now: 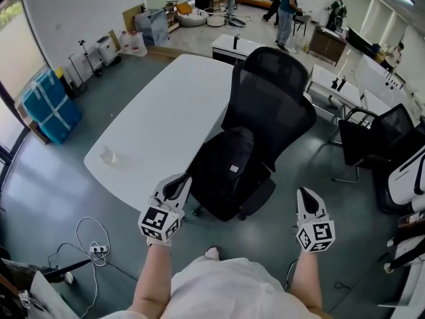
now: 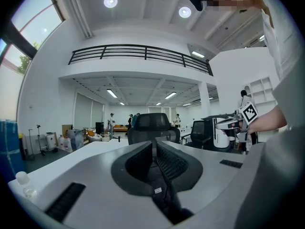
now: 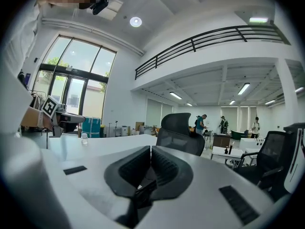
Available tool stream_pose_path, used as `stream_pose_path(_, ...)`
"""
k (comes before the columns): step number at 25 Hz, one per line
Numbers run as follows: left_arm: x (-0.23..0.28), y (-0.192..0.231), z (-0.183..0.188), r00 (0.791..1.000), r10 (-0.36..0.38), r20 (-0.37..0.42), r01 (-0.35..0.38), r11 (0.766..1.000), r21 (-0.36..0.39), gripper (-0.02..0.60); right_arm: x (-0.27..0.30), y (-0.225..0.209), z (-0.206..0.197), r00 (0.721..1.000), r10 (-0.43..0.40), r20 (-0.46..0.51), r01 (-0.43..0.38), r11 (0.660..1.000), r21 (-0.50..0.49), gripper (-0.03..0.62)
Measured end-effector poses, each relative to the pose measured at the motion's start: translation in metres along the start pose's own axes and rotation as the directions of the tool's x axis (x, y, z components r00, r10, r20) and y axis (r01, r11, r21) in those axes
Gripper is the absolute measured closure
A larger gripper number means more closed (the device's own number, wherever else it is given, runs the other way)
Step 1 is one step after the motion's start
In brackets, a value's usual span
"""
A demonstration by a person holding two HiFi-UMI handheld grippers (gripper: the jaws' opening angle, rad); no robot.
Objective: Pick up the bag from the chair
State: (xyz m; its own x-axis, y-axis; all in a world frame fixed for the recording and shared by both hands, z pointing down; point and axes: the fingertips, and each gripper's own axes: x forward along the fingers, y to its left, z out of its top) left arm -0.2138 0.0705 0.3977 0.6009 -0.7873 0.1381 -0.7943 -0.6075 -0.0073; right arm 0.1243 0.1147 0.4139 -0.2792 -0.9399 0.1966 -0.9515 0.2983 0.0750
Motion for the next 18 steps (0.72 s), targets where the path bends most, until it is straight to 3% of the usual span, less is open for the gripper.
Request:
stream_pose_path(8, 0.032, 0.020, -0.018, 1.000, -0.025, -0.008, 0.024, 0.998, -0.052, 0.534, 0.036, 0.006, -0.008, 0.998, 0.018, -0.062, -0.020, 0.999, -0.035, 0.573)
stream_pose_path(18, 0.097, 0.031, -0.028, 0.999, 0.013, -0.044, -0.016, 0.996, -0.083, 0.534, 0.109, -0.033, -0.014, 0.993, 0.080, -0.084, -0.085, 0.995, -0.054, 0.572)
